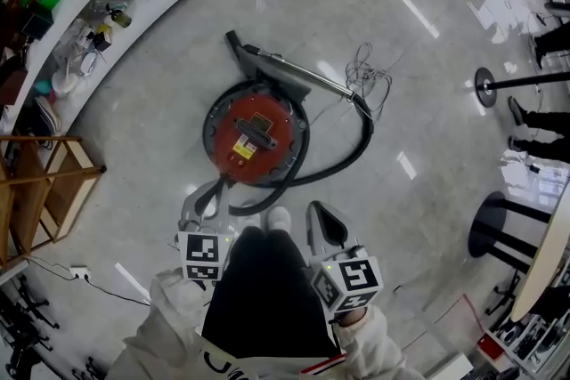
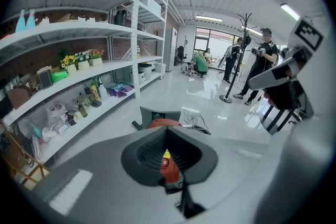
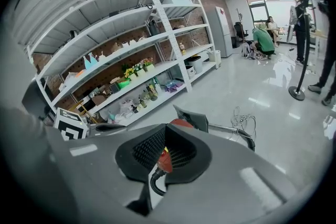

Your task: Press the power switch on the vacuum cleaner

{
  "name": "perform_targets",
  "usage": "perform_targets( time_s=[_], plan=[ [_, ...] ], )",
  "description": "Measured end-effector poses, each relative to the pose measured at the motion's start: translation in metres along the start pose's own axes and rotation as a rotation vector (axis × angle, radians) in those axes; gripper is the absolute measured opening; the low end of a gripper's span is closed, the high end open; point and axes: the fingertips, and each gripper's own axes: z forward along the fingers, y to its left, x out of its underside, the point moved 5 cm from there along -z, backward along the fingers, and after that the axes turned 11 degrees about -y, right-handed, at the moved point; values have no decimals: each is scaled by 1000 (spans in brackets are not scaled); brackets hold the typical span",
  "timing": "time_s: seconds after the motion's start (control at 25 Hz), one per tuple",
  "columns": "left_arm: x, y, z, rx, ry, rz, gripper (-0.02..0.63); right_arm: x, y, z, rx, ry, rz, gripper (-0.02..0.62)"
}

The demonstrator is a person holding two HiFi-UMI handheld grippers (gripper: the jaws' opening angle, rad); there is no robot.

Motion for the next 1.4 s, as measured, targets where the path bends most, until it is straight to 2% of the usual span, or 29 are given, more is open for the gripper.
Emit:
perform_targets(
  time_s=[0.6, 1.0, 1.4],
  plan=[
    [36, 3, 25, -9, 61, -15, 0, 5, -5, 1, 17, 10, 5, 0],
    [83, 9, 51, -26, 135, 47, 0, 16, -1, -1, 22, 54, 16, 0],
    [110, 14, 70, -25, 190, 48, 0, 17, -4, 2, 37, 61, 27, 0]
  ],
)
